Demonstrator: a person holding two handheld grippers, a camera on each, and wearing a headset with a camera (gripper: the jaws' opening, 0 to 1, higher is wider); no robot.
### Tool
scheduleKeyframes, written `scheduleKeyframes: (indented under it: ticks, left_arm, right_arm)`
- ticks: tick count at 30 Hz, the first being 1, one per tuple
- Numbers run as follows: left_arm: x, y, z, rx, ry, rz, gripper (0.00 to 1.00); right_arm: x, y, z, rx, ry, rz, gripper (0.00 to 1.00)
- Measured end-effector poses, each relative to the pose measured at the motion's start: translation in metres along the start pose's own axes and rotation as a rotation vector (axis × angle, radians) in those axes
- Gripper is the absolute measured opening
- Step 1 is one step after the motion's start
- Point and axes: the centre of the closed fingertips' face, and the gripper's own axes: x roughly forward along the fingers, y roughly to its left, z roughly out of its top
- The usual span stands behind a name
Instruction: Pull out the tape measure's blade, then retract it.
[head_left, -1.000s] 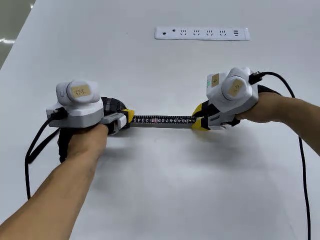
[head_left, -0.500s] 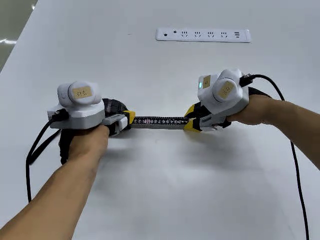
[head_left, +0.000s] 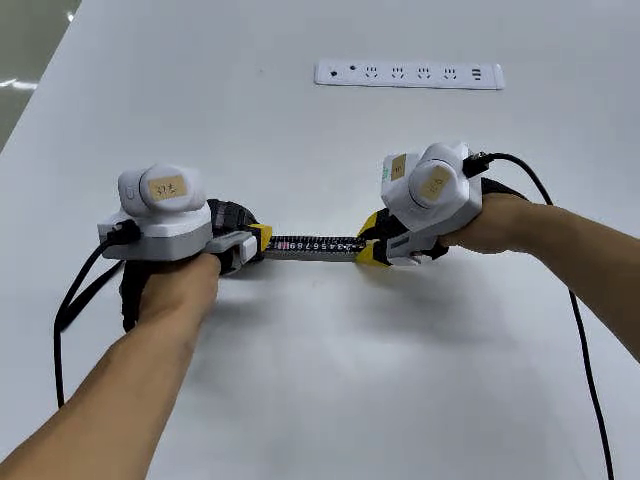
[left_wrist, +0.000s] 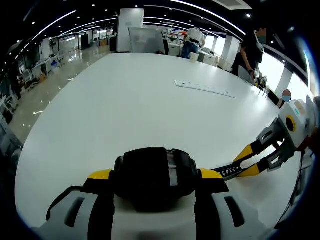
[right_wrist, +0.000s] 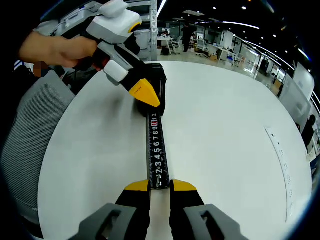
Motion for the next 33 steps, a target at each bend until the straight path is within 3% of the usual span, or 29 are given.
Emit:
scheduleKeyframes:
  ticks: [9, 33]
  left_arm:
    - [0.001, 0.001, 0.001, -0.005, 0.001, -0.003, 0.60]
    - [0.001, 0.002, 0.001, -0.014, 0.009, -0.018, 0.61]
  right_arm:
    - [0.013, -0.007, 0.006, -0.004, -0.010, 0.003, 0.11]
    - [0.030, 0.007, 0.045, -0.013, -0.061, 0.013, 0.11]
